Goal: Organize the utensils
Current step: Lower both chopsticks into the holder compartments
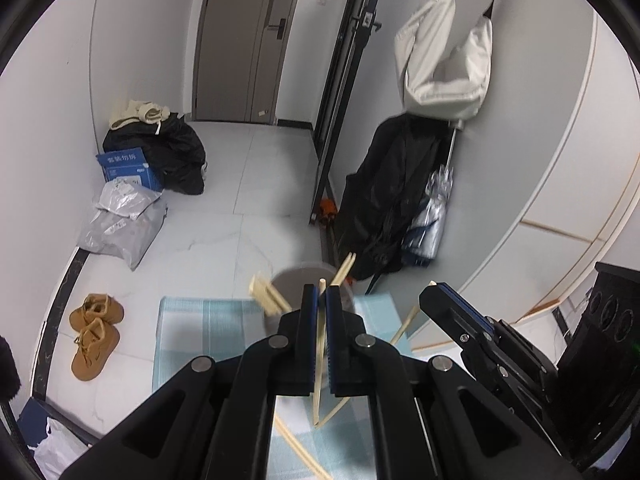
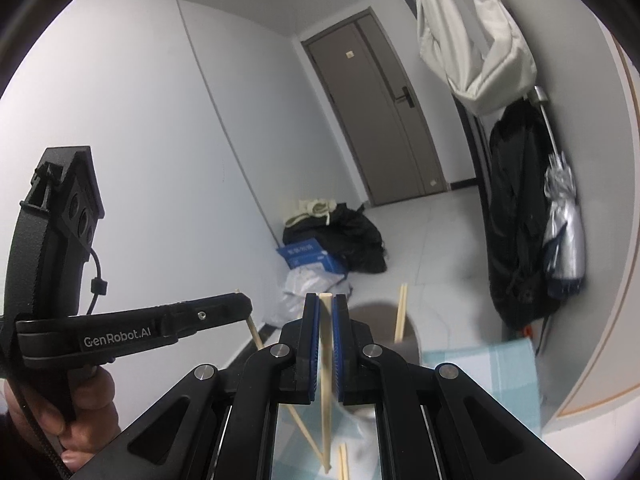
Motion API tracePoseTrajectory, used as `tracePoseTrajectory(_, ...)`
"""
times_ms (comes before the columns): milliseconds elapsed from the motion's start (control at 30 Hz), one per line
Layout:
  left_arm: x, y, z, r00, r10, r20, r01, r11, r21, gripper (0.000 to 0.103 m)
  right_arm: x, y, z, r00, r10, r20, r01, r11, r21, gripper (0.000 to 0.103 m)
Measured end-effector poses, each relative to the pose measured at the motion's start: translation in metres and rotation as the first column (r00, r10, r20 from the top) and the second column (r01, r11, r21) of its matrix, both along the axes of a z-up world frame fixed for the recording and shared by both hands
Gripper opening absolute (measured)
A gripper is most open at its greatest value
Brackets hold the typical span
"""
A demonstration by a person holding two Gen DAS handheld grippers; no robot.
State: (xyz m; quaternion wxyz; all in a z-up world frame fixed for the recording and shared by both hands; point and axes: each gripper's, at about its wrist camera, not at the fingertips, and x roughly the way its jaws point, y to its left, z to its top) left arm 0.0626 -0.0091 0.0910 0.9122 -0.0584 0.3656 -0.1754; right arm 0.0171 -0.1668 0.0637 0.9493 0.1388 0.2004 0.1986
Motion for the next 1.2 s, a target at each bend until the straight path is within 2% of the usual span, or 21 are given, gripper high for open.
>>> tracePoseTrajectory(233,0.029,-0.001,0.028,0.999,0.01,0.042,-0.009,0.999,-0.036,0.0,0.033,-0.002,0.034,0.999,-0.009,0.036,0.009,1.0,-0.006,0.006)
tracePoseTrajectory(400,0.052,-0.005,0.035,0.997,0.017,0.071,-0.016,1.0,-0.024,0.0,0.063,-0.001,0.053,0.997,-0.013,0.071,0.015,1.0,-0.028,0.006)
tracePoseTrajectory(533,0.07,-0.007,0.033,0.997,0.02,0.072,-0.019,1.0,-0.017,0.0,0.079,-0.002,0.057,0.996,-0.022,0.088,0.026,0.999,-0.042,0.006)
tracePoseTrajectory(733,0.091,-0.005,0.012,0.998,0.033,0.058,-0.034,0.999,0.007,0.0,0.111,-0.004,0.049,0.993,-0.056,0.107,0.066,0.993,-0.095,0.006)
tracePoseTrajectory(833,0.097,-0.001,0.001,0.999,0.029,0.042,-0.028,1.0,-0.012,0.0,0.121,-0.003,0.039,0.992,-0.071,0.104,0.083,0.99,-0.117,0.006)
tracePoseTrajectory(1200,0.096,-0.002,-0.015,0.999,0.008,0.046,-0.007,1.0,-0.009,0.0,0.125,0.004,0.013,0.996,-0.027,0.086,0.038,0.991,-0.131,0.006)
